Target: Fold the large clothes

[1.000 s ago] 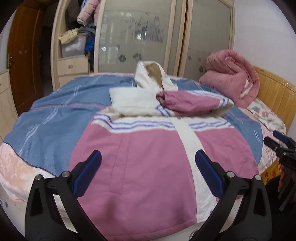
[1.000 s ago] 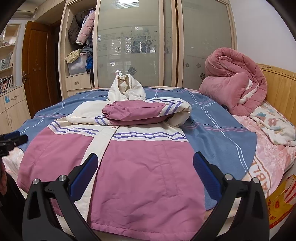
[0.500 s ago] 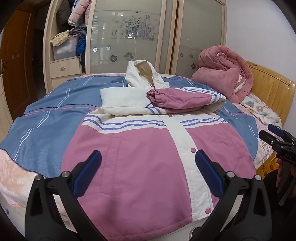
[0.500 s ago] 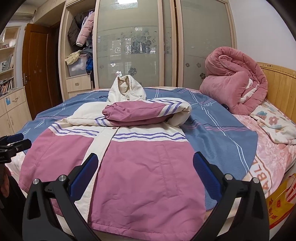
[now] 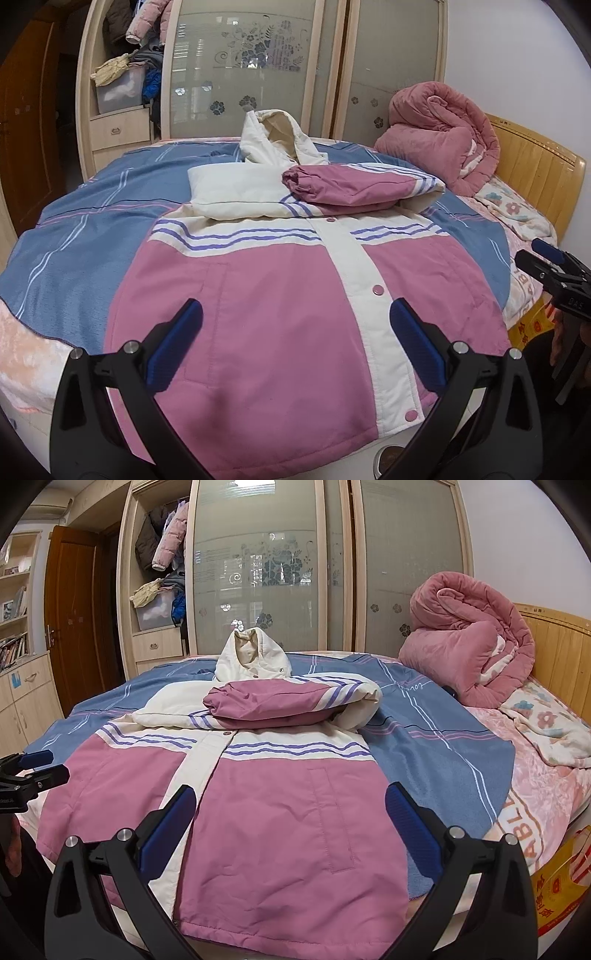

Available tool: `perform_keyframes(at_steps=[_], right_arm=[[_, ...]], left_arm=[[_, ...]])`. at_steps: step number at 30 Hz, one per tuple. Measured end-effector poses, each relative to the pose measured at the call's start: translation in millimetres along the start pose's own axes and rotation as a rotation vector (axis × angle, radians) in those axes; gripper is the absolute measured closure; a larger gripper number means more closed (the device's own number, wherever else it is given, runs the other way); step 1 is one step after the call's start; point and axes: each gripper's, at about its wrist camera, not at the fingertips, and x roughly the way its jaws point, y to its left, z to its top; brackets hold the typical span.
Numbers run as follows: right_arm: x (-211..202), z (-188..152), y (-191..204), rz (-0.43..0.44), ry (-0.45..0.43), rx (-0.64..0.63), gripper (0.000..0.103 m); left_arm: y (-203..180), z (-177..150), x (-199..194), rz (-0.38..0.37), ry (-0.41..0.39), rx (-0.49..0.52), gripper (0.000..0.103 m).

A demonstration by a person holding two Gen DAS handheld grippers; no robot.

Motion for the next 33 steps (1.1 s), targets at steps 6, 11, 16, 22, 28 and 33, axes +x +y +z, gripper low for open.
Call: perform_keyframes(at_steps=[6, 11, 16, 22, 28, 33], right_arm=[[0, -1, -1, 0.001, -0.002, -0.001, 0.001], [0, -1, -1, 0.001, -0.002, 0.001, 0.001], [0, -1, -1, 0.005, 0.000, -0.001, 0.001], [-2, 1, -3, 0.021, -0.003, 0.006, 0.001], [-7, 2, -10, 0.052, -0.008, 0.037, 0.001], [-15, 2, -13, 0.083, -0.021, 0.050, 0.001]], left_arm=[[0, -1, 1, -0.006, 0.009, -0.007, 0.002], [1, -2, 2, -0.005, 0.016, -0.007, 0.002], [6, -2, 1, -0.017, 0.005, -0.040, 0.002], [10, 1, -2, -0.058, 0.002, -0.056, 0.002], [19, 15, -1, -0.179, 0.038, -0.116, 0.002], [18, 52, 20, -0.270, 0.102, -0.115, 0.005]])
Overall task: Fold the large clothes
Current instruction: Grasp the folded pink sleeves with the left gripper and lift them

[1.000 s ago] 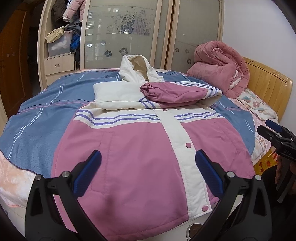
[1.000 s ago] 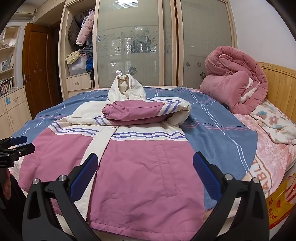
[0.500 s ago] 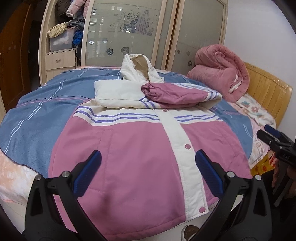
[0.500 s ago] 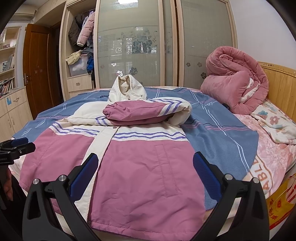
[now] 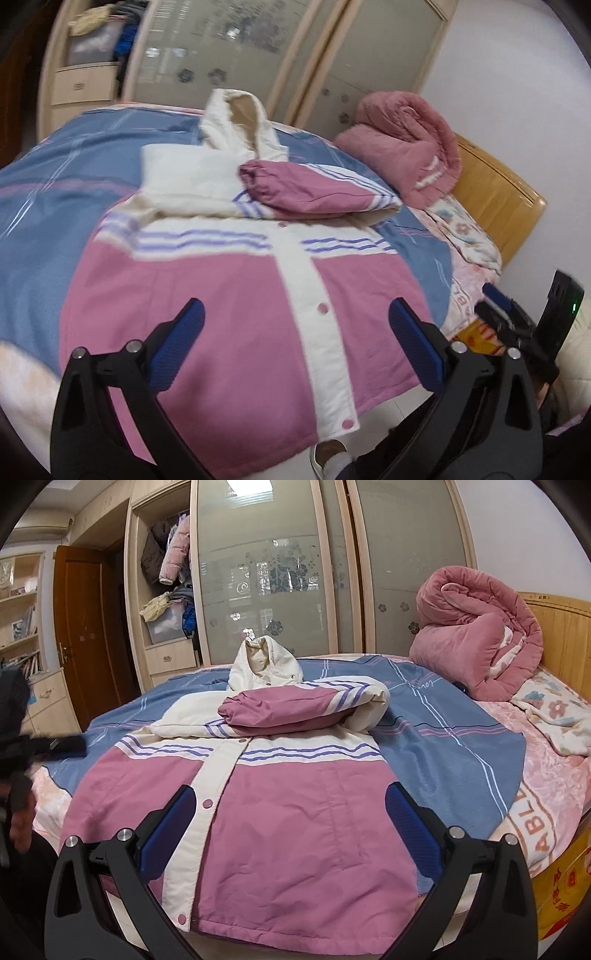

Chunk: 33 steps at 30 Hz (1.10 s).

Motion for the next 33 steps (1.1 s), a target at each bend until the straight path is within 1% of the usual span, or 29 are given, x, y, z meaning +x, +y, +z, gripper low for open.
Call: perform_keyframes(at_steps=[1, 2, 4, 5, 6, 7, 8, 9, 10, 11, 12, 14, 17, 18, 19, 20, 21, 22, 23, 26, 27, 28, 30, 32, 33], right_arm=[[-1, 0, -1, 0.011, -0.001, 0.007, 0.001], [-3, 1, -3, 0.021, -0.003, 0.016, 0.001], [-5, 2, -7, 0.038, -0.007, 0.038, 0.001], [-5, 2, -8, 0.046, -0.007, 0.046, 0.001], [-5, 3, -9, 0.055, -0.007, 0.057, 0.001], [-6, 3, -9, 0.062, -0.007, 0.062, 0.001], [-6, 3, -9, 0.072, -0.008, 0.067, 0.001], [-6, 3, -9, 0.079, -0.010, 0.069, 0.001], [-7, 4, -8, 0.085, -0.011, 0.068, 0.001], [-7, 4, -8, 0.089, -0.012, 0.067, 0.001], [-6, 4, -7, 0.096, -0.011, 0.068, 0.001], [-6, 4, -8, 0.105, -0.011, 0.074, 0.001], [-6, 5, -13, 0.116, -0.008, 0.088, 0.001], [-6, 5, -14, 0.119, -0.008, 0.092, 0.001], [-7, 5, -16, 0.120, -0.010, 0.098, 0.001], [-7, 5, -18, 0.120, -0.010, 0.104, 0.001], [-7, 5, -21, 0.123, -0.008, 0.111, 0.001], [-7, 5, -23, 0.124, -0.009, 0.117, 0.001], [-8, 4, -25, 0.122, -0.009, 0.121, 0.001], [-8, 4, -28, 0.122, -0.008, 0.135, 0.001], [-8, 4, -29, 0.122, -0.008, 0.139, 0.001], [-8, 4, -30, 0.123, -0.008, 0.141, 0.001], [-7, 4, -30, 0.126, -0.006, 0.142, 0.001], [-6, 3, -30, 0.129, -0.004, 0.141, 0.001], [-6, 3, -30, 0.129, -0.003, 0.140, 0.001]], left_arm=[[-2, 11, 8, 0.006, 0.010, 0.016, 0.005], [-4, 28, 22, 0.015, 0.026, 0.043, 0.005], [-5, 53, 46, 0.024, 0.057, 0.065, 0.005], [-4, 66, 61, 0.009, 0.083, 0.059, 0.006], [0, 83, 82, -0.018, 0.109, 0.042, 0.009], [3, 96, 97, -0.027, 0.127, 0.026, 0.011], [7, 113, 120, -0.011, 0.145, 0.010, 0.014], [9, 122, 133, 0.007, 0.146, 0.010, 0.018], [10, 133, 150, 0.027, 0.153, 0.017, 0.018], [12, 145, 175, 0.044, 0.186, 0.019, 0.018], [16, 150, 189, 0.059, 0.205, 0.007, 0.022], [26, 160, 227, 0.116, 0.248, -0.027, 0.023], [43, 164, 264, 0.128, 0.298, -0.119, 0.026], [48, 163, 276, 0.128, 0.322, -0.147, 0.031], [51, 162, 282, 0.137, 0.332, -0.160, 0.040], [54, 160, 290, 0.161, 0.342, -0.184, 0.044], [55, 159, 295, 0.168, 0.346, -0.190, 0.052], [54, 159, 298, 0.176, 0.345, -0.189, 0.062], [51, 160, 300, 0.179, 0.338, -0.173, 0.068], [40, 165, 292, 0.192, 0.294, -0.116, 0.073], [33, 169, 286, 0.193, 0.271, -0.090, 0.080], [28, 174, 281, 0.188, 0.255, -0.071, 0.084], [15, 185, 268, 0.187, 0.208, -0.030, 0.087], [4, 196, 258, 0.191, 0.180, 0.024, 0.088], [-4, 203, 249, 0.208, 0.151, 0.063, 0.088]])
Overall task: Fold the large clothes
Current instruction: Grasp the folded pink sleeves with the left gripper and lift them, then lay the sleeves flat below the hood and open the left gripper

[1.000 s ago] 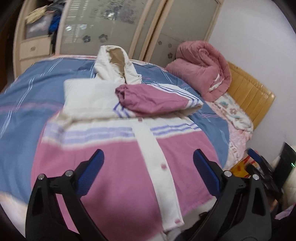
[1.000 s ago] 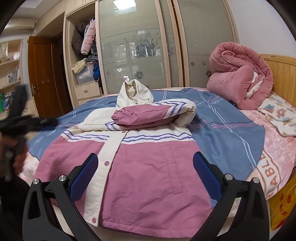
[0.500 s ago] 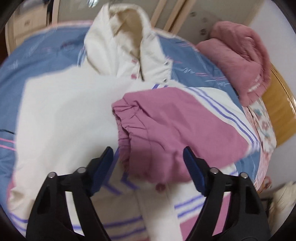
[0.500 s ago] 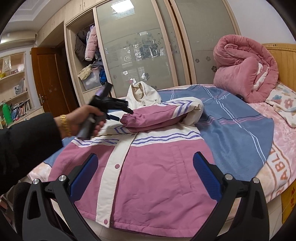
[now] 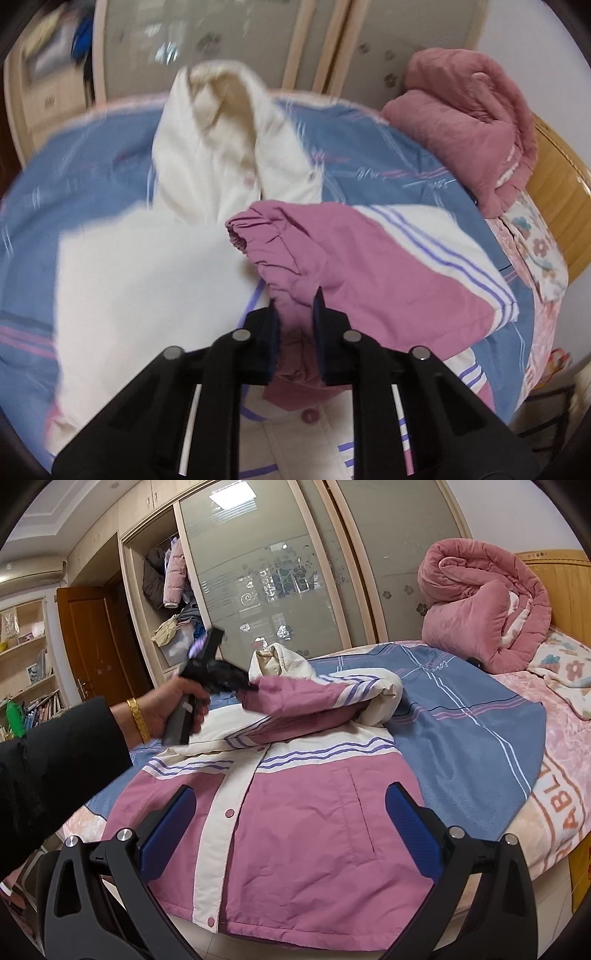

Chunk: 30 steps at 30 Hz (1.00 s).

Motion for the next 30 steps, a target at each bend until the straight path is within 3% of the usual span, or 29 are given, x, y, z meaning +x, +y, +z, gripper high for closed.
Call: perform_keyframes(at_steps=[5, 10, 14, 20, 23, 26, 29, 30], right_arm=[[4, 0, 0, 0.004, 0.009, 0.003, 0.001], [9, -1, 3, -0.002, 0.021, -0.009, 0.001], [11, -1, 3, -0.006, 0.027, -0.009, 0.001], [16, -2, 8, -0.017, 0.049, -0.030, 0.001], [17, -2, 9, -0.028, 0.056, -0.041, 0.001], [19, -3, 9, -0.046, 0.064, -0.048, 0.001], [20, -3, 7, -0.061, 0.069, -0.045, 0.001], [19, -3, 7, -0.065, 0.070, -0.045, 0.001]], left_arm=[[-12, 30, -53, 0.047, -0.134, 0.100, 0.088], [16, 44, -101, 0.124, -0.214, 0.105, 0.088], [66, 30, -106, 0.197, -0.179, 0.058, 0.088], [130, -37, -50, 0.222, 0.012, -0.017, 0.086], [144, -62, -23, 0.224, 0.051, -0.043, 0.082], [154, -77, -7, 0.236, 0.044, -0.085, 0.066], [162, -84, -5, 0.267, 0.027, -0.136, 0.034], [165, -86, -7, 0.330, 0.015, -0.140, 0.007]])
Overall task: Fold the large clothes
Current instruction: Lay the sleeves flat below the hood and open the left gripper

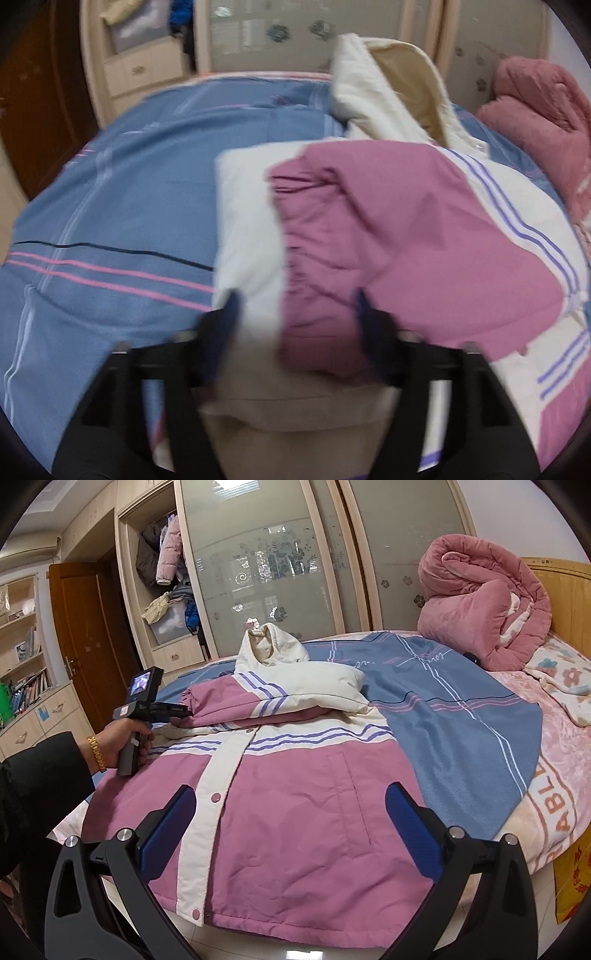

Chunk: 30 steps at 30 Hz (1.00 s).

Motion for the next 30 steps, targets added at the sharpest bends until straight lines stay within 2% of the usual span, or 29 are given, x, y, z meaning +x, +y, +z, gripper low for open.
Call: perform_keyframes(at_steps=[1, 4, 7, 12, 14, 17, 22, 24, 26, 28, 30], right_arm=[[0, 0, 0, -0.001, 0.000, 0.000, 0.001], [-2, 0, 0, -0.011, -0.006, -0.003, 0.001], [-2, 0, 1, -0.016, -0.008, -0.009, 0.001], [-1, 0, 3, -0.022, -0.010, -0.021, 0.001], [-1, -1, 3, -0.026, -0.012, -0.022, 0.001], [-1, -1, 6, -0.033, -0.018, -0.027, 0.001], [1, -2, 14, -0.054, -0.021, -0.065, 0.001], [3, -2, 16, -0.063, -0.020, -0.075, 0.001], [3, -3, 18, -0.074, -0.021, -0.084, 0.001], [4, -3, 19, -0.080, -0.020, -0.086, 0.001], [5, -3, 19, -0.086, -0.018, -0.088, 0.001]], left_arm=[[5, -2, -2, 0.048, -0.015, -0.010, 0.002], [17, -9, -26, 0.019, -0.055, -0.033, 0.002], [17, -28, -80, 0.045, -0.114, -0.017, 0.002], [-2, -107, -202, 0.027, -0.285, 0.091, 0.002], [-5, -143, -244, 0.016, -0.345, 0.092, 0.002], [-8, -186, -277, -0.053, -0.345, 0.062, 0.002], [-14, -227, -280, -0.075, -0.347, 0.043, 0.002], [-22, -229, -272, -0.085, -0.328, 0.085, 0.002], [-27, -233, -264, -0.044, -0.342, 0.113, 0.002], [-24, -233, -252, -0.032, -0.313, 0.110, 0.002], [-18, -232, -244, -0.051, -0.267, 0.078, 0.002]])
